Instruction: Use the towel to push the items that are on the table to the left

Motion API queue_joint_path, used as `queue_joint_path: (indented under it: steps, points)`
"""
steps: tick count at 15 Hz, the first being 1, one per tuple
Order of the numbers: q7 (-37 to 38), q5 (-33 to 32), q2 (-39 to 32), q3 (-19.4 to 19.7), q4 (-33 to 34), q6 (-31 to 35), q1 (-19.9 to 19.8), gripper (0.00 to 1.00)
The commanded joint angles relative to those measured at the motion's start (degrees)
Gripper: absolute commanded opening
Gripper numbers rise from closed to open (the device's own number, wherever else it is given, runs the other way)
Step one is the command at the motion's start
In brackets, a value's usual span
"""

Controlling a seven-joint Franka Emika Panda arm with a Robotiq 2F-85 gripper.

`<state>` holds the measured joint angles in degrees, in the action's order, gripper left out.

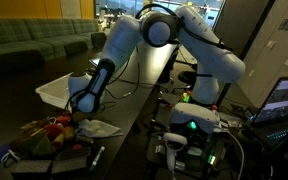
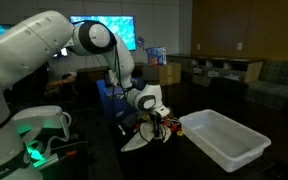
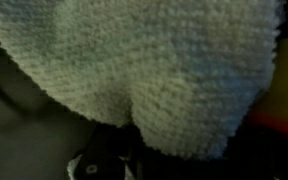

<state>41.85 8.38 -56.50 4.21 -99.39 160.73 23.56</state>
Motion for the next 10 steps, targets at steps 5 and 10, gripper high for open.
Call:
queue_joint_path:
  steps: [5,10]
  points:
    - [0.4,0.3,0.0,0.1,-1.8,1.1,0.7,0.00]
    - [0.1,0.1,1.0,1.7,-4.5,2.5,-0.2,0.00]
